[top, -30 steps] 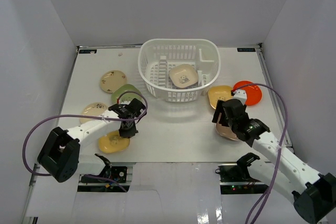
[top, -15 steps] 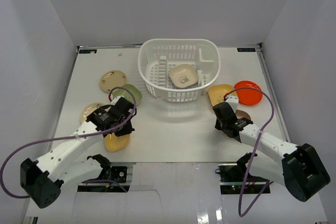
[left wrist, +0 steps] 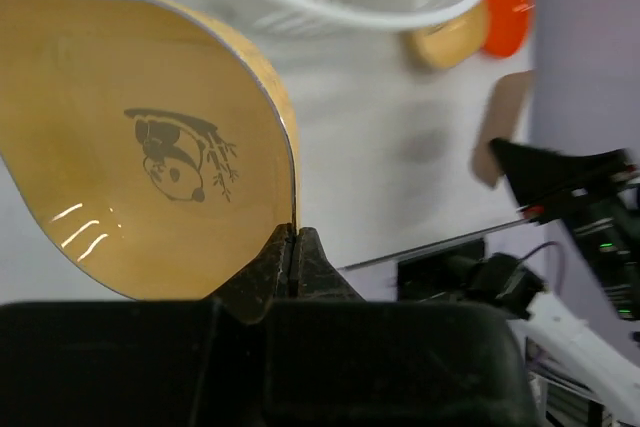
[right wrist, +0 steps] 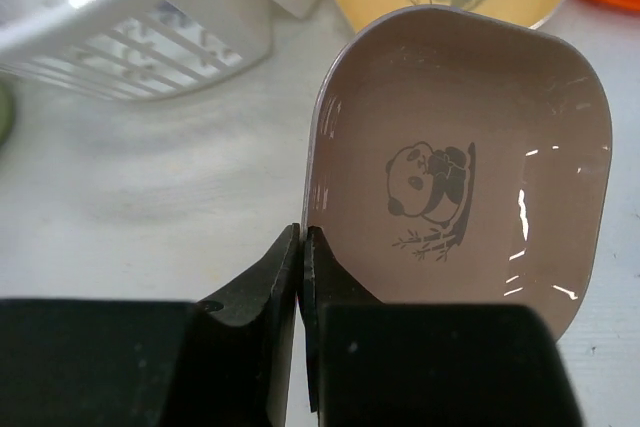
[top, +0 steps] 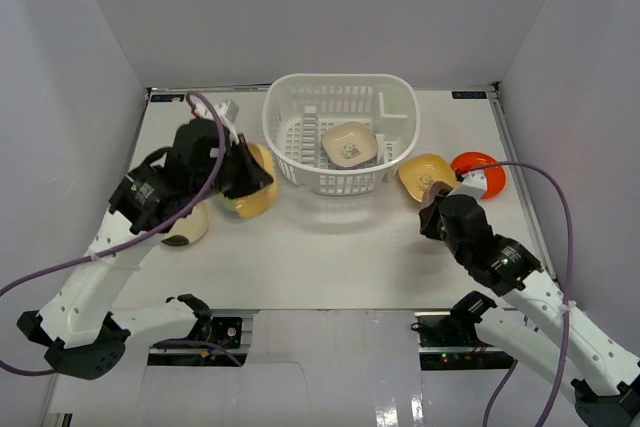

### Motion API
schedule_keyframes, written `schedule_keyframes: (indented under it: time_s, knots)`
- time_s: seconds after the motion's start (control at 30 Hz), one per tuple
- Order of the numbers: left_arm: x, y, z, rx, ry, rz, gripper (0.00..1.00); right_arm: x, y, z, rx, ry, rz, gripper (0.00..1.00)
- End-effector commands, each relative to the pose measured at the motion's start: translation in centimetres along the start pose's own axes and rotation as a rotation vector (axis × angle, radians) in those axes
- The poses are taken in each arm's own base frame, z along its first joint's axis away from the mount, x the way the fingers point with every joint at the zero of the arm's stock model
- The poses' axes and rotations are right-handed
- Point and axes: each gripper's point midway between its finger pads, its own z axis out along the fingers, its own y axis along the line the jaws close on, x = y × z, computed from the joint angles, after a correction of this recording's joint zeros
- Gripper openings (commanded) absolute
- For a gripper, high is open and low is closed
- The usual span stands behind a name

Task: Place the plates into the plastic bin on the countertop

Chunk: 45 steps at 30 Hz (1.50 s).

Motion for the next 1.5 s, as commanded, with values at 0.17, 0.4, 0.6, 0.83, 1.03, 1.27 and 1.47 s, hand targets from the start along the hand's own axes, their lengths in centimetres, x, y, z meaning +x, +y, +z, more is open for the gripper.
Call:
schedule_keyframes:
  time_s: [0.17,0.4,0.6,0.83,1.03,1.27,1.47]
  knots:
    - [-13.5,-15.3,5.5,0.205,-0.138,0.205,0.00,-10.2,5.0,-5.3,-0.183,-0.202,-0.022,0.08]
    - [-15.3,-17.0,19.3,0.164,-0.114,0.196,0.00,-16.0,7.1,-6.2,-0.180,-0.338,-0.118,0.08]
    - [-15.9,-17.5,25.5,0.156,-0.157,0.183,0.00,-16.3,8.6,-5.0,-0.211,-0.350,-0.157,0.08]
    - [-11.1,-13.7,31.4,0.057,-0.024,0.188,0.00,-15.3,8.9,-3.3,-0.215,-0.345,-0.173,0.08]
    - [-9.3,-13.9,33.7,0.053,0.005,0.157,0.09,-15.6,9.7,-2.6,-0.227,-0.358,-0.175,0.08]
    - [-9.5,-15.6,33.4,0.123,0.000,0.091,0.46,-16.4,12.2,-2.6,-0.311,-0.348,-0.175,0.08]
    - [-14.7,-18.5,27.5,0.213,-0.135,0.088,0.78,-16.8,13.8,-2.1,-0.350,-0.343,-0.194,0.08]
